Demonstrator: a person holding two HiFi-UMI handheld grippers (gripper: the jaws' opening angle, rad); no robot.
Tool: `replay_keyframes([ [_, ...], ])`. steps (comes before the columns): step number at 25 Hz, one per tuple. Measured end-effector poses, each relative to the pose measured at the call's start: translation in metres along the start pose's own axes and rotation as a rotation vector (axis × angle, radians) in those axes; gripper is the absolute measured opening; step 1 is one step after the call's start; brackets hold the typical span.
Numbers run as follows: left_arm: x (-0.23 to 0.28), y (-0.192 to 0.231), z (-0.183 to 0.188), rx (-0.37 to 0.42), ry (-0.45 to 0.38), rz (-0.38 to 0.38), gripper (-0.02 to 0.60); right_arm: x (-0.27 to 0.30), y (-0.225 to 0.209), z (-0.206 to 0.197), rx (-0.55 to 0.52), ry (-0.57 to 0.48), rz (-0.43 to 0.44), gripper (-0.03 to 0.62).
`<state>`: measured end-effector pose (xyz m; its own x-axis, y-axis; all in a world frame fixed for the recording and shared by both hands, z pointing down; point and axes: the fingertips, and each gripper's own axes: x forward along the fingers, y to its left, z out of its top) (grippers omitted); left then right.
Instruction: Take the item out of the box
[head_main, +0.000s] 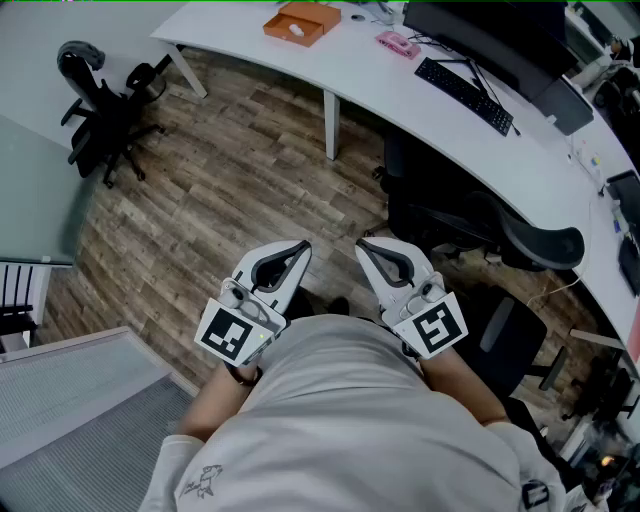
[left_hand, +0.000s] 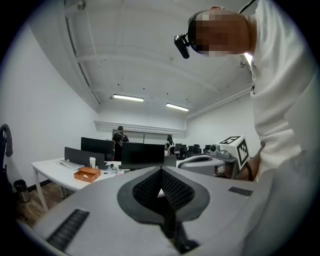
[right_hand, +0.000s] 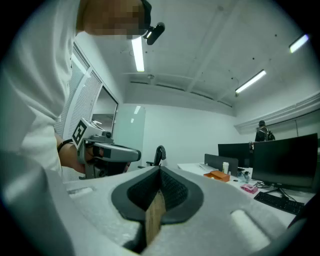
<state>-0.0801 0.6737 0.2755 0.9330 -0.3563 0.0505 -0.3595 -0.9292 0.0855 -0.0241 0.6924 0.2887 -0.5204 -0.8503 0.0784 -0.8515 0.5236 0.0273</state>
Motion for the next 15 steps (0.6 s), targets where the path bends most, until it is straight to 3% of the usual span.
replay_keyframes([
  [8, -0.003, 0.056, 0.006, -0.019, -0.026, -0.023, -0.002, 0.056, -0.005, 0.003, -0.008, 0.018, 0.004, 0.002],
  [15, -0.023, 0.141, 0.021, -0.017, -0.043, -0.033, -0.002, 0.136, -0.005, 0.019, -0.004, 0.015, -0.018, 0.003],
])
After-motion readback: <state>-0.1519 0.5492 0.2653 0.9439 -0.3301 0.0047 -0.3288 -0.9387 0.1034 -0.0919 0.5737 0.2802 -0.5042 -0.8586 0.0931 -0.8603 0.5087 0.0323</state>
